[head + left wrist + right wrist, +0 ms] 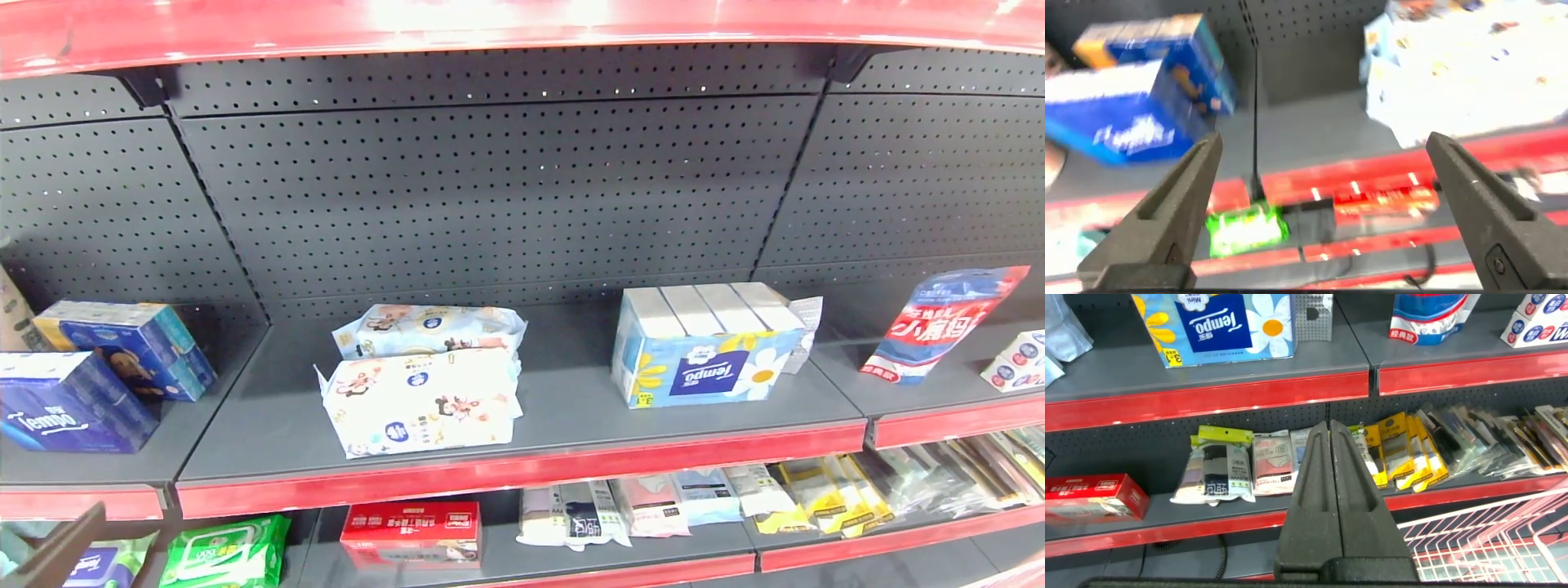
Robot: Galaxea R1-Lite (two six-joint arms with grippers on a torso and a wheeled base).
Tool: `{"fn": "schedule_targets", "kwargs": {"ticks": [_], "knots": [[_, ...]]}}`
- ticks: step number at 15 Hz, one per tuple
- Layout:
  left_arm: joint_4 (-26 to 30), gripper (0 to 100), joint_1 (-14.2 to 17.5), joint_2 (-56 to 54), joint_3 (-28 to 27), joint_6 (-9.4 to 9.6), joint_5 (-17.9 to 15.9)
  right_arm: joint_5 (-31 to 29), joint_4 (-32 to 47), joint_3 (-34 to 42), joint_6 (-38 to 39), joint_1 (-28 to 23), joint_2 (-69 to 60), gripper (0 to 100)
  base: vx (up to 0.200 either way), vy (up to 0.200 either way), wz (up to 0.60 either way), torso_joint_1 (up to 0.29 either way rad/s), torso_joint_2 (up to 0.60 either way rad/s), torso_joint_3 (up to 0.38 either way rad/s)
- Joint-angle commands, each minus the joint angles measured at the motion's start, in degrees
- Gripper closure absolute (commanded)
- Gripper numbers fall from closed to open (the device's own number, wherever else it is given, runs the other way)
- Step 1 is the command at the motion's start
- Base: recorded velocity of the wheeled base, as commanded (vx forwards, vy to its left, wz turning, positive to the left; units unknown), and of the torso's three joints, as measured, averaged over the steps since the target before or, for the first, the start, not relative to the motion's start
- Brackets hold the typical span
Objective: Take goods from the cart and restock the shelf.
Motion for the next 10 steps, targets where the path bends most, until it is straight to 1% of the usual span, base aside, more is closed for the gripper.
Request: {"fn": "schedule_targets", "kwargs": {"ticks": [1,3,4,5,6,7,8,9,10], "knots": [[14.38,0,0.39,-22.88,-0.22,-0.63,-0.51,0.02,-0.01,0.01,-0.01,0.00,0.09,100,0.000,0.000,0.00,0.000,0.00,0.000],[20.88,0,0.04,-29.29,0.14,-0.63,-1.30,0.02,-0.01,0.01,-0.01,0.00,0.09,100,0.000,0.000,0.00,0.000,0.00,0.000],[21.41,0,0.04,-29.29,0.22,-1.33,-1.48,0.02,-0.01,0.01,-0.01,0.00,0.09,100,0.000,0.000,0.00,0.000,0.00,0.000],[21.59,0,-0.14,-29.29,0.40,-3.00,-2.53,0.02,-0.01,0.01,-0.01,0.00,0.09,100,0.000,0.000,0.00,0.000,0.00,0.000],[21.67,0,-0.14,-29.29,0.93,-3.97,-6.58,0.20,-0.01,0.01,-0.27,0.00,0.18,100,0.000,0.000,0.00,0.000,0.00,0.000],[21.41,0,-0.14,-29.29,2.42,-4.05,-13.78,0.20,-0.01,0.01,-0.01,0.00,0.09,100,0.000,0.000,0.00,0.000,0.00,0.000],[21.32,0,-0.05,-29.29,3.39,-3.79,-14.75,0.20,-0.01,0.01,-0.01,0.00,0.09,100,0.000,0.000,0.00,0.000,0.00,0.000],[21.15,0,-0.05,-29.29,4.35,-3.61,-14.49,0.20,-0.01,0.01,-0.01,0.00,0.09,100,0.000,0.000,0.00,0.000,0.00,0.000],[21.15,0,-0.05,-29.29,4.71,-3.88,-13.78,0.20,-0.01,0.01,-0.01,0.00,0.09,100,0.000,0.000,0.00,0.000,0.00,0.000]]}}
